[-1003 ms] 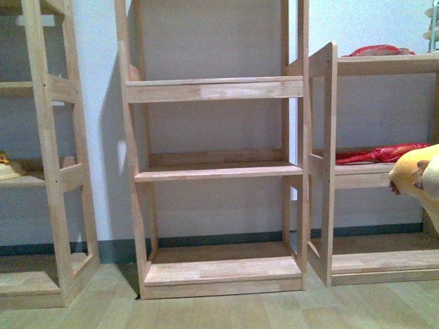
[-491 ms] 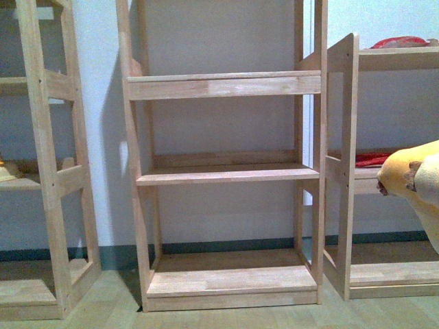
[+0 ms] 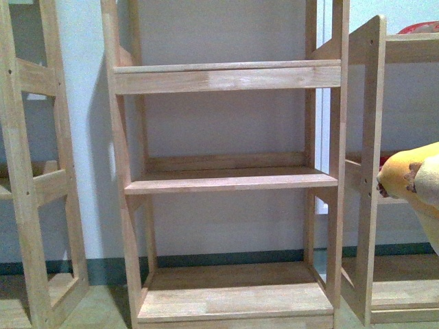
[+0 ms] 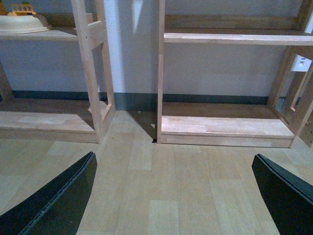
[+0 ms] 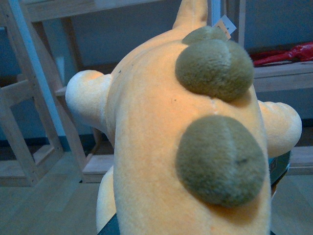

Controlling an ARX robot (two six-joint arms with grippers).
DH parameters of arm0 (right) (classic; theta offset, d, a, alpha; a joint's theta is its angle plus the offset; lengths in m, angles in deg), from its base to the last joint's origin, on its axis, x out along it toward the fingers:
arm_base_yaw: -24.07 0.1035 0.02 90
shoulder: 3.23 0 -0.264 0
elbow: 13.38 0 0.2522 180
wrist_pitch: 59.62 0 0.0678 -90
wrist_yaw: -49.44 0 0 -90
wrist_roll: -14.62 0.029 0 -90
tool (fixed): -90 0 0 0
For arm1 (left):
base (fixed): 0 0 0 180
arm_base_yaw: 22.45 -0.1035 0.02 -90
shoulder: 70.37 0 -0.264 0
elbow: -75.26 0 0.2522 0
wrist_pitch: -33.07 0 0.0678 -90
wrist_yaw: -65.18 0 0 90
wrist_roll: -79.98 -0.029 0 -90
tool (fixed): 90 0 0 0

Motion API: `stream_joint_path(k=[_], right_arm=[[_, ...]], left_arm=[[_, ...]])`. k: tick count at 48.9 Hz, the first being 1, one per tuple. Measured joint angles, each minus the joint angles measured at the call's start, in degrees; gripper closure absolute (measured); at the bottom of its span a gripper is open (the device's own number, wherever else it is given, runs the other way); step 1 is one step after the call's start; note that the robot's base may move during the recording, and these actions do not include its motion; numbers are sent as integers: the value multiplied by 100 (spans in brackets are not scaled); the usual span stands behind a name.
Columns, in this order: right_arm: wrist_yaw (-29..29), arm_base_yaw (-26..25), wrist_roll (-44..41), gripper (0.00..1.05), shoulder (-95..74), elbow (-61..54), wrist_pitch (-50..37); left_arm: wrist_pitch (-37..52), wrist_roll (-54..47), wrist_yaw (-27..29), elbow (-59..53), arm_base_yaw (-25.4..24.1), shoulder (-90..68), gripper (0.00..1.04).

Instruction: Put away toys

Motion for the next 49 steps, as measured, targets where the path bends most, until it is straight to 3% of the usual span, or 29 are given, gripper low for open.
stream_joint_path(k=[49], right_arm=[[-17, 2, -4, 85, -7, -7, 0]], left_arm=[[-2, -4, 7, 0, 0, 2, 6]])
